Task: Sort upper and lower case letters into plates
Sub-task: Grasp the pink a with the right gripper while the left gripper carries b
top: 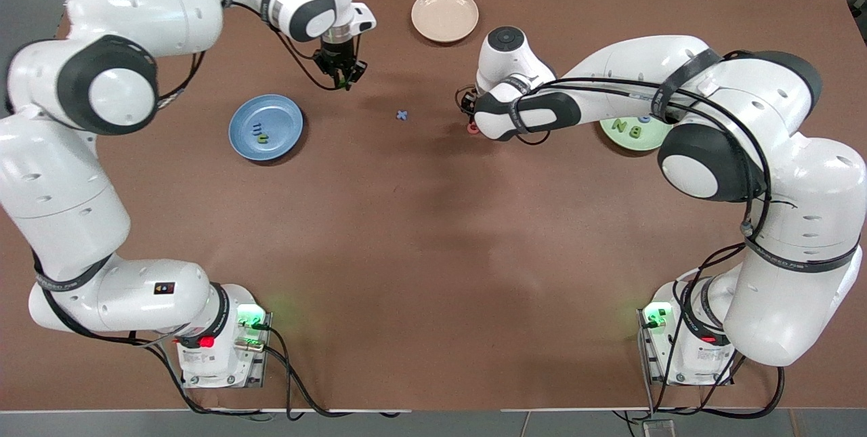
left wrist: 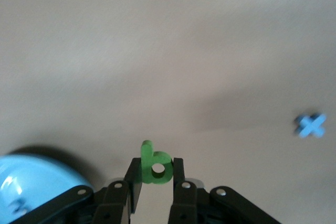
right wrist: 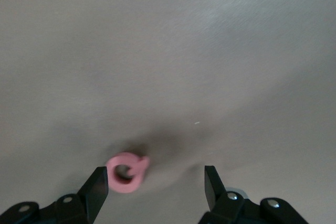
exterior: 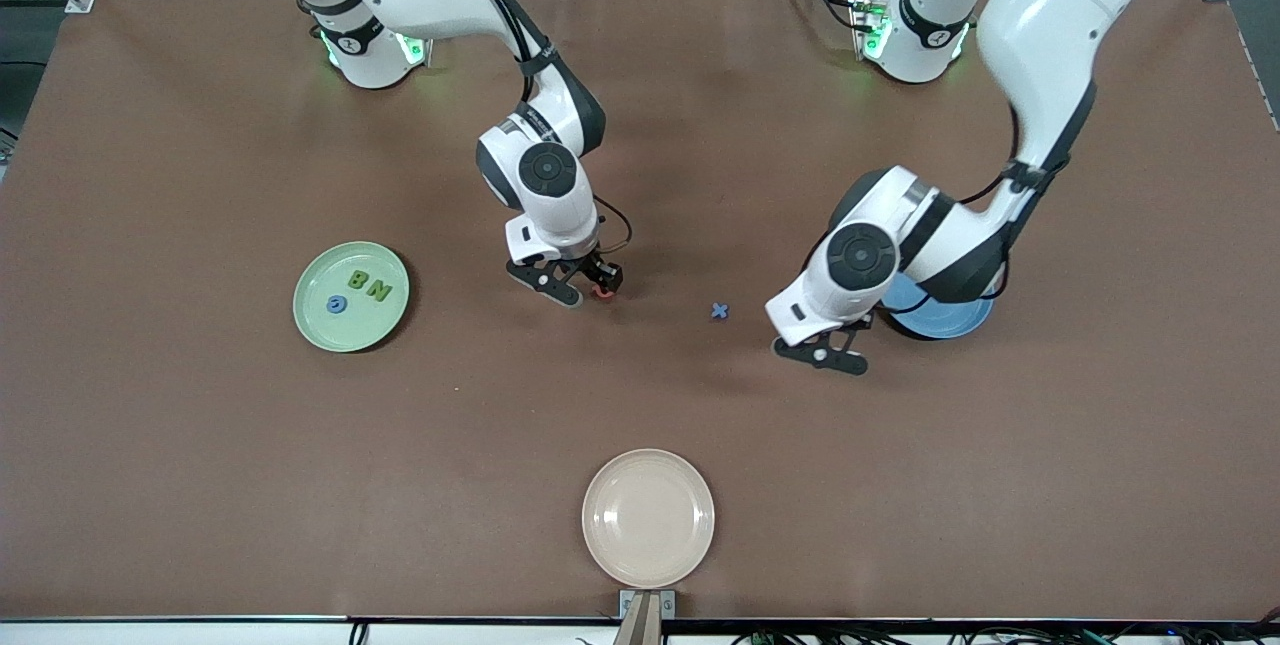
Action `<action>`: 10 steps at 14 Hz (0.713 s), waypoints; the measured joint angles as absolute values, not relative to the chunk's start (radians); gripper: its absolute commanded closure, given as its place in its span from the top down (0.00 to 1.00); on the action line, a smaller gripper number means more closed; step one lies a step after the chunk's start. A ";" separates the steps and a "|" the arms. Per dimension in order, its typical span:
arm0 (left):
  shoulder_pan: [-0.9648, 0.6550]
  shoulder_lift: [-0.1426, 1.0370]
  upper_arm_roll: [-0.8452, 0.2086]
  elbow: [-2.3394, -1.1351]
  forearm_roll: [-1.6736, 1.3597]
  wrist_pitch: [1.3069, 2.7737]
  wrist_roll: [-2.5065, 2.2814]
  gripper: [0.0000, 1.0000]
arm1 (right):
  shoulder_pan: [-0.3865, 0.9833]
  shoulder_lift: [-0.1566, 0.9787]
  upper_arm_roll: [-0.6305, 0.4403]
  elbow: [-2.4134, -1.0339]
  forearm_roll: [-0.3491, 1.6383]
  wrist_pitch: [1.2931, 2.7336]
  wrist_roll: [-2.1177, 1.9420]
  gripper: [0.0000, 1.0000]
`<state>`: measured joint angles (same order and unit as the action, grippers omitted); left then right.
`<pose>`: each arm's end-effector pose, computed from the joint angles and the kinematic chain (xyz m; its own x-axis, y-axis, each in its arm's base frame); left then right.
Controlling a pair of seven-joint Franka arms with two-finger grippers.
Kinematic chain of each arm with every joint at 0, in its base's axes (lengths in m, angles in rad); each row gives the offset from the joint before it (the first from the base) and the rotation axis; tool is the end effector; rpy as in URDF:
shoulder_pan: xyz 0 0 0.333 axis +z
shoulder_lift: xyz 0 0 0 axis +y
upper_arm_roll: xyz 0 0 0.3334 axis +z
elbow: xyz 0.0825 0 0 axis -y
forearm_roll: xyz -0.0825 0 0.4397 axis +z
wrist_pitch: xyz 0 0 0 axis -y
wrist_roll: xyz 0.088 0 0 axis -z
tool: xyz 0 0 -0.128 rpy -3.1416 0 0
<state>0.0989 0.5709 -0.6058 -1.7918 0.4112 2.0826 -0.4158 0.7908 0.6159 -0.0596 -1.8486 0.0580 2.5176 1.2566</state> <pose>0.6175 -0.2891 0.2249 0.9545 -0.2644 -0.1376 -0.2755 -0.9589 -0.0686 0.5162 0.4648 0.1440 0.8471 -0.5312 0.0150 -0.5299 -0.8465 -0.0526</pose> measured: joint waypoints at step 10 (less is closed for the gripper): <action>0.754 0.525 -0.956 -2.203 0.649 2.213 -0.343 0.18 | 0.811 0.684 -0.060 -1.759 0.057 2.470 1.359 0.81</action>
<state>0.7541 0.5246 -0.9564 -2.2034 0.6489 2.2134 -0.3432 0.8113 0.6842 -0.0599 -1.7595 0.0573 2.4701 1.3591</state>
